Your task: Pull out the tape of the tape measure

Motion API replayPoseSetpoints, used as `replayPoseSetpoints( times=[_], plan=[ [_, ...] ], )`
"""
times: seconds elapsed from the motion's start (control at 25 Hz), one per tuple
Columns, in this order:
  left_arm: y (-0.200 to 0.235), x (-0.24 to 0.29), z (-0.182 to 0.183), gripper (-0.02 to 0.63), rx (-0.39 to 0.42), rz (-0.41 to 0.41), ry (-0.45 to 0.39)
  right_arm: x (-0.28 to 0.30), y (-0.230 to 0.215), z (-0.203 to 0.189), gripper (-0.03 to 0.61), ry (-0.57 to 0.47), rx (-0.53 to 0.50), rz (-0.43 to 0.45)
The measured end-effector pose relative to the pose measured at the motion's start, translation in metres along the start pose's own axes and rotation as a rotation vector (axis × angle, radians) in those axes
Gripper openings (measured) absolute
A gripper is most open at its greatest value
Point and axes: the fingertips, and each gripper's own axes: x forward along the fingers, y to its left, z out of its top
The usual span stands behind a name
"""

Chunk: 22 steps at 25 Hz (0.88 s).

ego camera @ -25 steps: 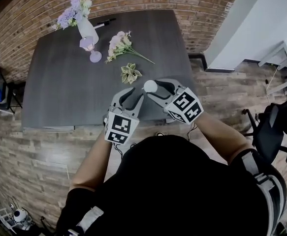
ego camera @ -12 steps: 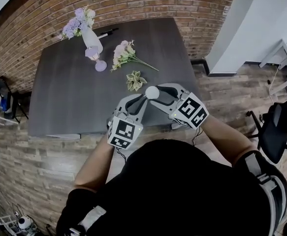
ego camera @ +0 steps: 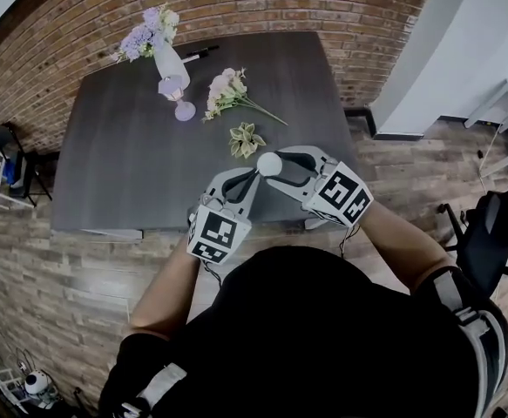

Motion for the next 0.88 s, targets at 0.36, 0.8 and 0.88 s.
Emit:
replayPoseSetpoints(
  times=[0.36, 0.8, 0.88],
  plan=[
    [0.009, -0.006, 0.006, 0.008, -0.042, 0.057, -0.019, -0.001, -0.007, 0.001, 0.209, -0.029, 0.025, -0.031],
    [0.137, -0.089, -0.010, 0.008, -0.261, 0.447, -0.096, -0.074, -0.129, -0.008, 0.209, -0.100, 0.196, -0.375],
    [0.150, -0.105, -0.013, 0.006, -0.275, 0.487, -0.097, -0.087, -0.141, -0.006, 0.209, -0.115, 0.206, -0.401]
  ],
)
